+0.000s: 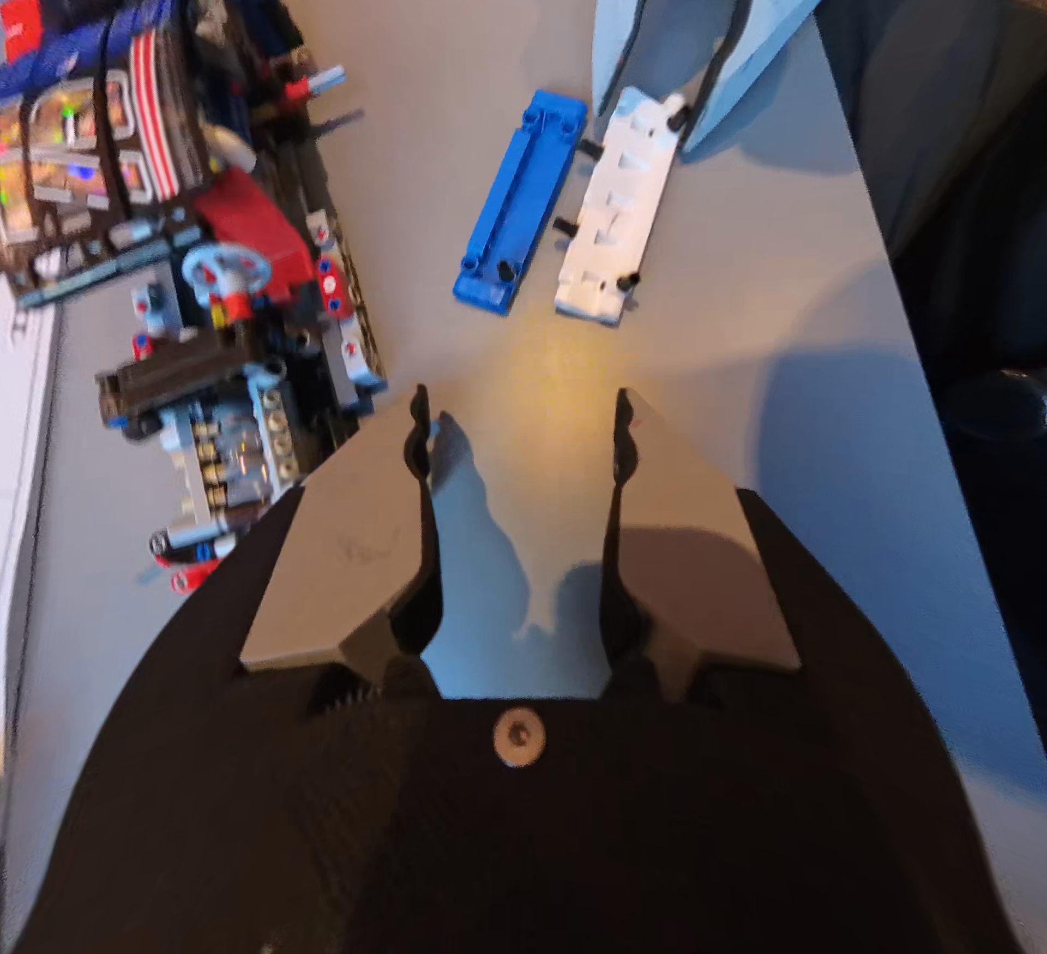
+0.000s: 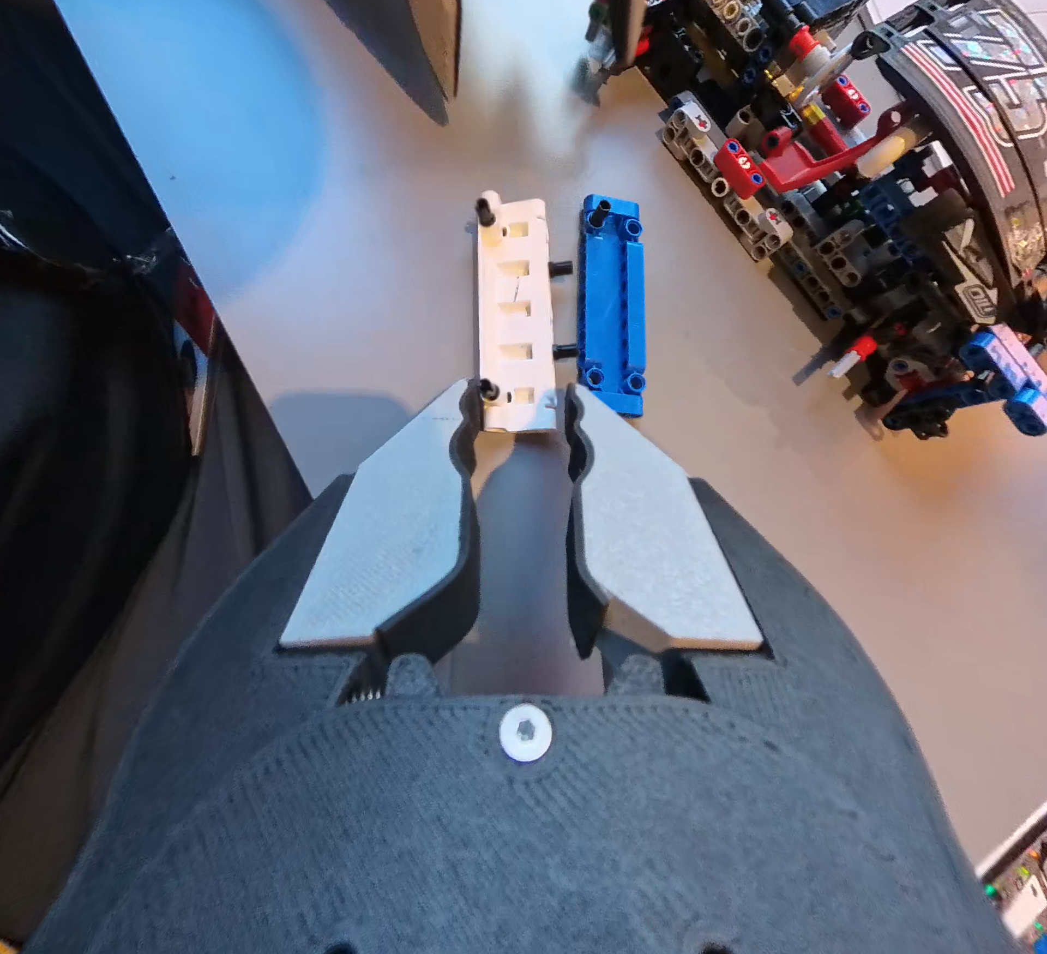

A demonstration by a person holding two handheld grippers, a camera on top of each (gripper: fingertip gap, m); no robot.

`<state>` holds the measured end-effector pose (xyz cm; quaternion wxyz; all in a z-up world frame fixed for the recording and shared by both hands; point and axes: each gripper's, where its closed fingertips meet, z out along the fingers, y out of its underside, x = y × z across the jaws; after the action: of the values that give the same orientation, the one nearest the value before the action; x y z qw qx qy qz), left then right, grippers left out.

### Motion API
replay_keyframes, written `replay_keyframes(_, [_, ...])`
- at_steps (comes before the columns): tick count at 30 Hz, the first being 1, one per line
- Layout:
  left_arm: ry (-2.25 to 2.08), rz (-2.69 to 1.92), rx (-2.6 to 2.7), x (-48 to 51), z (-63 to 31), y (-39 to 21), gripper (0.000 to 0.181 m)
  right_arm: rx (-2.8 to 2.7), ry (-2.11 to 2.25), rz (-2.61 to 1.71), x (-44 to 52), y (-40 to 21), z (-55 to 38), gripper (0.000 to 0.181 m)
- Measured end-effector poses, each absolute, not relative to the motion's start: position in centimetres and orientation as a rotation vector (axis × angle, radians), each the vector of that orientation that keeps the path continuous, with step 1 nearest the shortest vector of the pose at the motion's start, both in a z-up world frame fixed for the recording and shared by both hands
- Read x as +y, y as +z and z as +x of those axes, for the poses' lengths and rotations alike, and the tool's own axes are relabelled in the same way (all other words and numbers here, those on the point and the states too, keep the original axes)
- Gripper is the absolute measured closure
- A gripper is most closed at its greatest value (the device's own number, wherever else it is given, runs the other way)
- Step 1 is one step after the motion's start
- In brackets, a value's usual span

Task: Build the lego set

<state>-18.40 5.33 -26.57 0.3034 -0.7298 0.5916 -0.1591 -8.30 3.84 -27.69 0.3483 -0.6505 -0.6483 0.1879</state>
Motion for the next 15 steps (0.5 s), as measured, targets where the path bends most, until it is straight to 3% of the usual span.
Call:
replay_keyframes(12, [-0.409,-1.843,1.859,5.9,-14.9,-27.8,0.1,-1.706,0.419,-1.648,3.8,-27.5,-10.5,0.136])
replay_keyframes(15, [-0.453,-1.86,1.872,5.8,-14.7,-28.0,0.099,-1.721,0.451,-1.633,3.5,-27.4,-11.4,0.146])
